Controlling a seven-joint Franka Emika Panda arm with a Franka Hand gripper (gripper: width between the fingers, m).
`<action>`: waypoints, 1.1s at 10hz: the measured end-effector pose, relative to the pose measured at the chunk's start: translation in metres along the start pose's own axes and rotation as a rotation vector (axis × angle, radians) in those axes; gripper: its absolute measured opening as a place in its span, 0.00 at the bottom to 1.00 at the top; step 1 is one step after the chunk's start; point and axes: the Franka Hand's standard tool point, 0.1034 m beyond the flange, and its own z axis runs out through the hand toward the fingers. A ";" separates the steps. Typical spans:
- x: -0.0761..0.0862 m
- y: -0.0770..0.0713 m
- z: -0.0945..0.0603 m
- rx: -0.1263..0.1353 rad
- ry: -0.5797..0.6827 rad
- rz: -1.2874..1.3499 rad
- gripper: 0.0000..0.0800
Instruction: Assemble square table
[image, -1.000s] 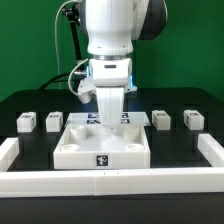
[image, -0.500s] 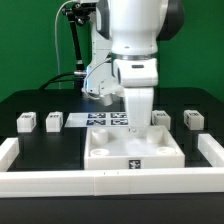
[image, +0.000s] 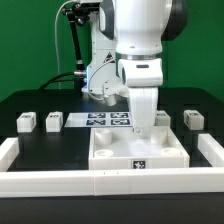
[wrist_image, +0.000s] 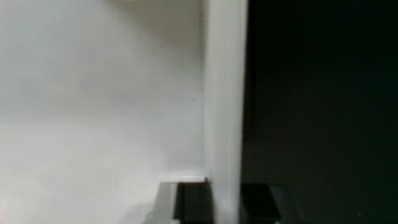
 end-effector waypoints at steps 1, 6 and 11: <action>0.005 0.003 0.000 -0.014 0.004 -0.015 0.08; 0.042 0.020 -0.002 -0.029 0.019 -0.039 0.08; 0.046 0.030 -0.003 -0.039 0.024 0.042 0.08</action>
Offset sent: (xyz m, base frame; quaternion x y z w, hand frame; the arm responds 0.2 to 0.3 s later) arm 0.0180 0.0344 -0.0002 -0.0002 -0.0117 -0.0340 0.9994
